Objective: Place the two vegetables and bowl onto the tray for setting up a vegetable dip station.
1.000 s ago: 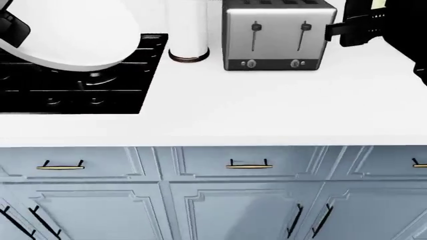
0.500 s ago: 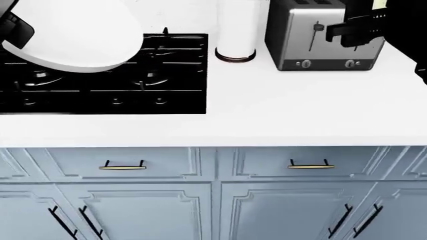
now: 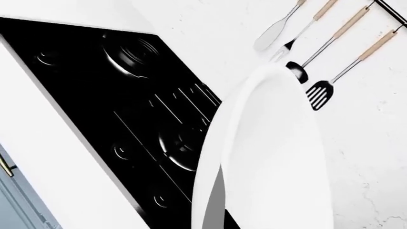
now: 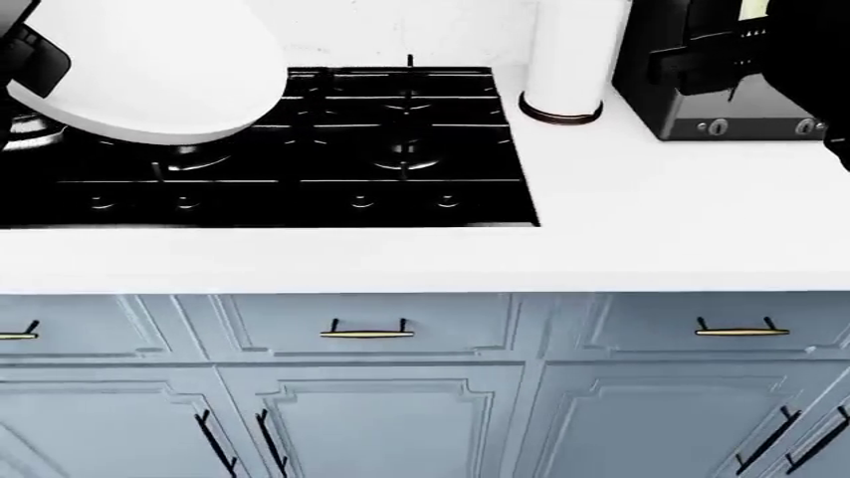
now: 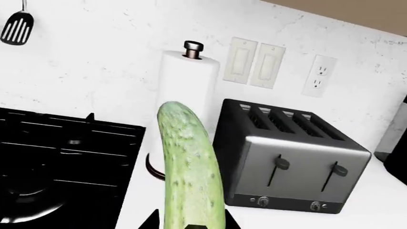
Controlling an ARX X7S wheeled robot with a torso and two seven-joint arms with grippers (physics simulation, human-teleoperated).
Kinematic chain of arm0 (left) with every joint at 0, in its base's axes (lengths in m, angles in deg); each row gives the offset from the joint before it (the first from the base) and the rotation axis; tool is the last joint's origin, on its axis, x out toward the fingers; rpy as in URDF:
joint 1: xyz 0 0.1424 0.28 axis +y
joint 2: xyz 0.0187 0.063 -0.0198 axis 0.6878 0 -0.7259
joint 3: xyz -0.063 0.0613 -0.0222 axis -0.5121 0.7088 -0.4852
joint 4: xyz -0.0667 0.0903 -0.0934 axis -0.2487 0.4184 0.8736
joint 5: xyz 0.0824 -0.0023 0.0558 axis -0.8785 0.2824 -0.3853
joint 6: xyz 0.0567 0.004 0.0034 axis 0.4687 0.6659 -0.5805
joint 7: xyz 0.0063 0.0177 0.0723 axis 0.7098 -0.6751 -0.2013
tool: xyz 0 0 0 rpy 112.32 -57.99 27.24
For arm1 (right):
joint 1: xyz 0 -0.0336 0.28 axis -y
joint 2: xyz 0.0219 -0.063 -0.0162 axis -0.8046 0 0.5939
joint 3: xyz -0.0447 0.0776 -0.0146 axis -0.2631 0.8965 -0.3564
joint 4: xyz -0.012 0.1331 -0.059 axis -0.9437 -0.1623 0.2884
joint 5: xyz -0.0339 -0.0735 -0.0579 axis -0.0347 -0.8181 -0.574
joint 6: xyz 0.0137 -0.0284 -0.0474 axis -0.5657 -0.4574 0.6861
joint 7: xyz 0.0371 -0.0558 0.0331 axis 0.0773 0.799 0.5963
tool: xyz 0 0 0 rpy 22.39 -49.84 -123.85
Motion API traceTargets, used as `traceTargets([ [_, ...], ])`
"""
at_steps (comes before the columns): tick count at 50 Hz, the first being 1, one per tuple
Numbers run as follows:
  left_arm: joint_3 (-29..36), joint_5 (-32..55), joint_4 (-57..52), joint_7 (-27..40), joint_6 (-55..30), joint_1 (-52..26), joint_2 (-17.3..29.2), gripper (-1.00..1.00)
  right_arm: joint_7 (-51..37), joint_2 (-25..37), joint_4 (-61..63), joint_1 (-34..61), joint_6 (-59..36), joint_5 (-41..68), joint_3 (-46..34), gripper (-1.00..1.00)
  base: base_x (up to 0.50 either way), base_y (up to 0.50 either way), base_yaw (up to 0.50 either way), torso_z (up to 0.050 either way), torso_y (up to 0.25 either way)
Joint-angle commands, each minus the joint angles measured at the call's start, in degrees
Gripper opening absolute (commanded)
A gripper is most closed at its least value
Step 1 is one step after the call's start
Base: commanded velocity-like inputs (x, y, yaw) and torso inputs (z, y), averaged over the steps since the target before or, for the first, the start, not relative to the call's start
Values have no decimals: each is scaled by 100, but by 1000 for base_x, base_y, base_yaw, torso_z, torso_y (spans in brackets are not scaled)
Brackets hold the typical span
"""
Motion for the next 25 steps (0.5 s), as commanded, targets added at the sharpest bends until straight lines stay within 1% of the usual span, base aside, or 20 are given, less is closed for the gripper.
traceTargets([
  [1,-106,-62,12,-11,-12,-48,-7,-100,69,8,5,7,17,-82,-11,-100,3,500,0,0,0],
  [15,-149,-70,13,6,-47,-19,-7,-100,-6,18,25,64,-21,5,1,-100,3,500,0,0,1],
  [25,-187,-77,28,-2,-50,16,-62,-100,104,37,-1,46,29,-78,-39,-100,3,500,0,0,0],
])
